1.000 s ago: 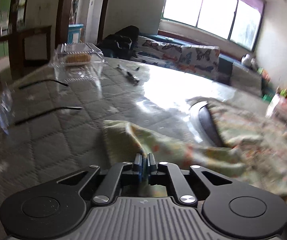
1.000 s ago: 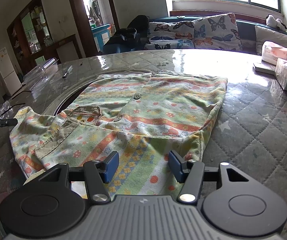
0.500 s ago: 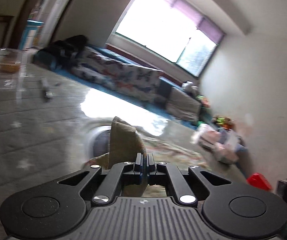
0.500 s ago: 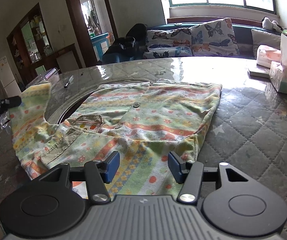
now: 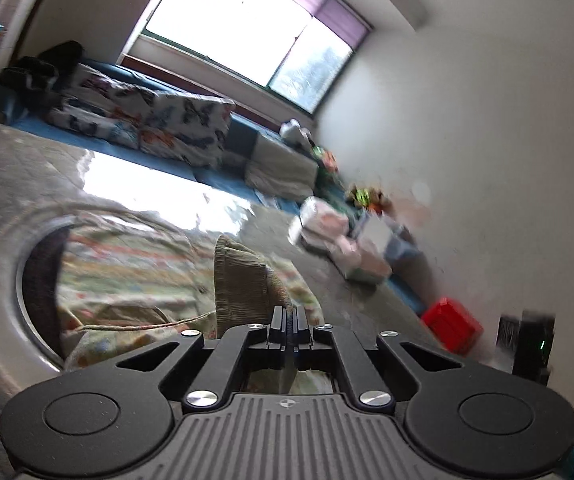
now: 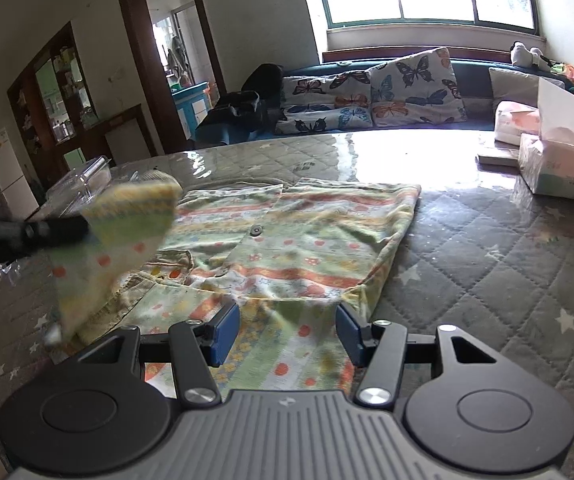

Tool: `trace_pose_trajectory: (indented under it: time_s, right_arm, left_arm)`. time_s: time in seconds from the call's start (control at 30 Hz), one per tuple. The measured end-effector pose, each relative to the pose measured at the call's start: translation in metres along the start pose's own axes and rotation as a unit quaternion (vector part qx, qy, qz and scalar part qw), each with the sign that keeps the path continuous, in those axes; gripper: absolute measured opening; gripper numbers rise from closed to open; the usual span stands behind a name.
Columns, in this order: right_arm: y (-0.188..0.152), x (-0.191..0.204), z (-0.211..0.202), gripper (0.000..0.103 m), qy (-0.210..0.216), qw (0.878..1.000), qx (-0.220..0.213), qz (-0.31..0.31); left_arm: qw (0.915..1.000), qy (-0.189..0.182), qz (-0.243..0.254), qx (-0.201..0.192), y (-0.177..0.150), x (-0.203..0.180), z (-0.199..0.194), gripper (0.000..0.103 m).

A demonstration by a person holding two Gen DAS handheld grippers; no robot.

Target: Fold clothes

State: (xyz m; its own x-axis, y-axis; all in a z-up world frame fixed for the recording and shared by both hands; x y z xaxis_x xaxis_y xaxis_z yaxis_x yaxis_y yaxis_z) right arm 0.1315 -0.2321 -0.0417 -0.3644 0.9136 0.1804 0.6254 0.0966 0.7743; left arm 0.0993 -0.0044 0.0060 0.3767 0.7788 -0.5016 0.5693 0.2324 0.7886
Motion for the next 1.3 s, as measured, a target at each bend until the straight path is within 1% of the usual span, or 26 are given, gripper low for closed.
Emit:
trace_pose_trajectory:
  time_s: [0.17,0.2,0.27,0.3,0.33,0.37,0.4,0.43,0.47,0.53,0.57,0.6,0.63,0.7,0.73,0.77,0.8,0.9,0.93,0.97,1.03,1.17,1.3]
  right_arm:
    - [0.002,-0.008,-0.004,0.055,-0.01,1.0,-0.006,0.007]
    - [0.003,-0.009,-0.005,0.055,-0.012,1.0,-0.008,0.008]
    - [0.004,-0.01,-0.007,0.055,-0.014,1.0,-0.011,0.008]
    - [0.005,-0.009,-0.007,0.055,-0.014,1.0,-0.012,0.007]
    - [0.006,-0.009,-0.008,0.055,-0.015,1.0,-0.013,0.006]
    - [0.007,-0.007,-0.008,0.055,-0.014,1.0,-0.014,0.004]
    - [0.008,-0.005,-0.009,0.055,-0.013,1.0,-0.014,-0.001]
    - [0.009,-0.002,-0.009,0.055,-0.011,1.0,-0.014,-0.006]
    - [0.009,0.003,-0.009,0.055,-0.008,1.0,-0.013,-0.011]
    - [0.01,0.012,-0.007,0.055,0.0,1.0,-0.011,-0.021]
    - [0.01,0.017,-0.005,0.058,0.004,1.0,-0.009,-0.027]
    - [0.01,0.023,-0.003,0.059,0.008,0.999,-0.006,-0.034]
    - [0.008,0.03,0.0,0.064,0.012,0.999,-0.003,-0.042]
    - [0.004,0.048,0.007,0.064,0.02,0.997,0.007,-0.068]
    - [0.002,0.056,0.01,0.068,0.023,0.997,0.01,-0.079]
    - [0.0,0.065,0.014,0.077,0.025,0.995,0.014,-0.092]
    - [-0.003,0.074,0.018,0.079,0.028,0.994,0.018,-0.106]
    - [-0.008,0.093,0.027,0.08,0.025,0.99,0.02,-0.139]
    - [-0.009,0.1,0.029,0.082,0.023,0.988,0.02,-0.151]
    - [-0.011,0.102,0.033,0.085,0.017,0.987,0.022,-0.159]
    - [-0.015,0.107,0.04,0.085,0.002,0.984,0.028,-0.175]
    - [-0.014,0.095,0.034,0.085,-0.039,0.985,0.017,-0.168]
    - [-0.013,0.069,0.013,0.085,-0.094,0.985,-0.004,-0.147]
  left_arm:
    - [0.9992,0.002,0.019,0.035,-0.02,-0.009,0.021,0.004]
    - [0.9989,0.002,0.022,0.041,-0.024,-0.01,0.025,0.007]
    - [0.9981,0.001,0.035,0.051,-0.03,-0.016,0.027,0.008]
    - [0.9975,0.0,0.043,0.056,-0.033,-0.018,0.028,0.013]
    - [0.997,0.0,0.051,0.059,-0.036,-0.021,0.027,0.026]
    - [0.9966,0.003,0.058,0.059,-0.038,-0.022,0.025,0.033]
    - [0.9961,0.007,0.066,0.058,-0.039,-0.022,0.022,0.041]
    - [0.9957,0.012,0.073,0.056,-0.04,-0.022,0.018,0.047]
    - [0.9956,0.017,0.076,0.053,-0.04,-0.021,0.014,0.048]
    - [0.9956,0.031,0.078,0.043,-0.038,-0.014,0.002,0.06]
    - [0.9954,0.04,0.078,0.038,-0.037,-0.009,-0.004,0.063]
    - [0.9951,0.051,0.079,0.032,-0.036,-0.005,-0.01,0.068]
    - [0.9945,0.062,0.08,0.026,-0.034,0.001,-0.017,0.073]
    - [0.9933,0.086,0.075,0.017,-0.032,0.014,-0.029,0.077]
    - [0.9927,0.097,0.071,0.014,-0.031,0.02,-0.034,0.079]
    - [0.992,0.106,0.067,0.012,-0.032,0.026,-0.037,0.079]
    - [0.9911,0.117,0.062,0.011,-0.032,0.032,-0.04,0.079]
    - [0.9879,0.145,0.054,0.012,-0.037,0.047,-0.047,0.081]
    - [0.987,0.151,0.054,0.014,-0.039,0.05,-0.048,0.081]
    - [0.9861,0.156,0.054,0.016,-0.041,0.053,-0.049,0.081]
    - [0.9845,0.164,0.06,0.02,-0.046,0.054,-0.049,0.081]
    - [0.9804,0.176,0.086,0.024,-0.049,0.051,-0.045,0.082]
    - [0.9789,0.18,0.093,0.028,-0.05,0.052,-0.043,0.082]
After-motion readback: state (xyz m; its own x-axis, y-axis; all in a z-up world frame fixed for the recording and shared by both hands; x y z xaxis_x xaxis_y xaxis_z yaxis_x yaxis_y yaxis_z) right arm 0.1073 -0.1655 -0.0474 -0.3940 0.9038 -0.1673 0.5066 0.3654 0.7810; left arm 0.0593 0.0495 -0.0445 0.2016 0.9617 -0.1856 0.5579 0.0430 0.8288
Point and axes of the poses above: each gripper's, at about its wrist camera, not at the fingertips, and z roughly the way its jaws point, x to its left, y to its top, the point moved 6 cm from there along z, roughly the way its jaws point, and after that the axes turned 3 degrees about -y, right-handed, at the moved point
